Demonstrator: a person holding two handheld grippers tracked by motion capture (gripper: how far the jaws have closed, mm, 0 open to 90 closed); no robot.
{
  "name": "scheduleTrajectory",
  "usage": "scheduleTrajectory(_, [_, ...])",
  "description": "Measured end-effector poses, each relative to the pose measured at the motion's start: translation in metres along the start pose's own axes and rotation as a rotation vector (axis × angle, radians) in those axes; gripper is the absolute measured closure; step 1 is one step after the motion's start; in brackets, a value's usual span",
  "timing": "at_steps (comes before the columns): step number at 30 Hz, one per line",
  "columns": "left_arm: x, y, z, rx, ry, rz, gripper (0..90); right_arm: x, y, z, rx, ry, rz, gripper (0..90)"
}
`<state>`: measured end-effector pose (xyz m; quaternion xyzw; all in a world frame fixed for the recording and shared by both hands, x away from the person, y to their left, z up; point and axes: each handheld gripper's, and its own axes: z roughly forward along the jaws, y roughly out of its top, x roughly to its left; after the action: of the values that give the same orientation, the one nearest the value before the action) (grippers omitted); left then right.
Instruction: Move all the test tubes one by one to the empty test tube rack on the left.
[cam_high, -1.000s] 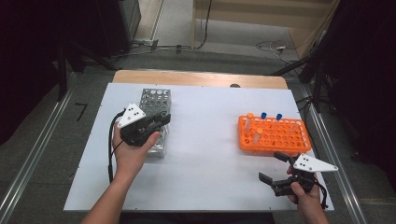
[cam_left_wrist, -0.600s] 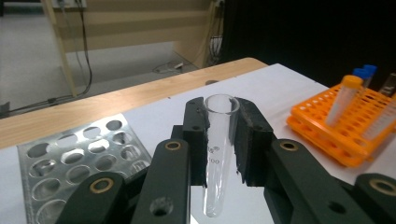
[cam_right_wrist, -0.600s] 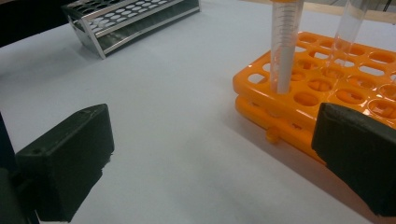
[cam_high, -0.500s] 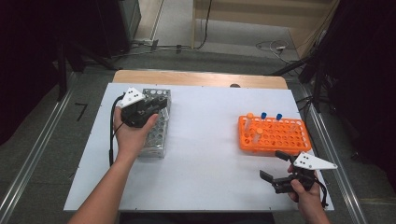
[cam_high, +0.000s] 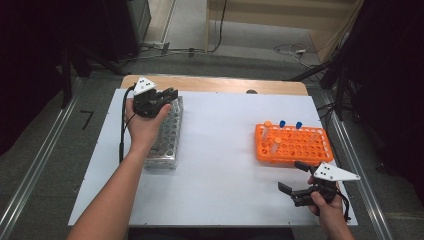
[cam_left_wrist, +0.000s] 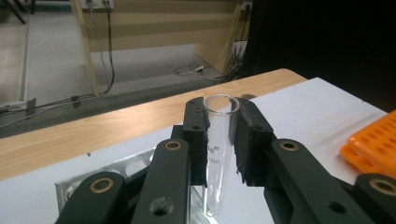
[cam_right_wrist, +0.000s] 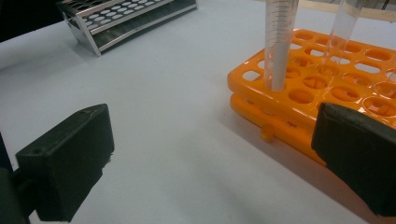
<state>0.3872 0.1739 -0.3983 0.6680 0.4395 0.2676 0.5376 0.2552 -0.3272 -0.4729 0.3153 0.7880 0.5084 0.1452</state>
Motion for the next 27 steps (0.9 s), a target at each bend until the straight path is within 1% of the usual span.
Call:
scheduleTrajectory(1, [0.003, 0.003, 0.005, -0.003, 0.006, -0.011, 76.9, 0.000, 0.000, 0.000, 0.000, 0.000, 0.000, 0.0])
scheduleTrajectory(2, [0.003, 0.003, 0.005, -0.003, 0.006, -0.011, 76.9, 0.000, 0.000, 0.000, 0.000, 0.002, -0.002, 0.0])
scheduleTrajectory(8, [0.011, 0.008, 0.020, -0.010, 0.041, -0.015, 76.9, 0.000, 0.001, 0.001, -0.009, -0.001, 0.006, 0.0])
scheduleTrajectory(10, [0.014, 0.008, 0.024, -0.016, 0.048, -0.026, 76.9, -0.001, 0.001, 0.002, -0.010, 0.001, 0.007, 0.0])
scheduleTrajectory(17, [0.026, 0.007, 0.038, -0.010, 0.091, -0.059, 76.9, 0.000, 0.001, 0.003, -0.005, 0.003, 0.005, 0.0])
scheduleTrajectory(19, [0.030, 0.006, 0.042, -0.013, 0.103, -0.076, 76.9, 0.000, 0.001, 0.003, -0.004, 0.004, 0.006, 0.0])
scheduleTrajectory(21, [0.032, 0.005, 0.044, -0.011, 0.122, -0.078, 76.9, -0.001, 0.001, 0.003, -0.005, 0.005, 0.007, 0.0])
scheduleTrajectory(25, [0.035, 0.003, 0.049, -0.024, 0.121, -0.090, 76.9, -0.001, 0.001, 0.003, -0.005, 0.004, 0.006, 0.0])
scheduleTrajectory(27, [0.035, 0.002, 0.051, -0.019, 0.117, -0.083, 76.9, -0.001, 0.001, 0.003, -0.005, 0.003, 0.007, 0.0])
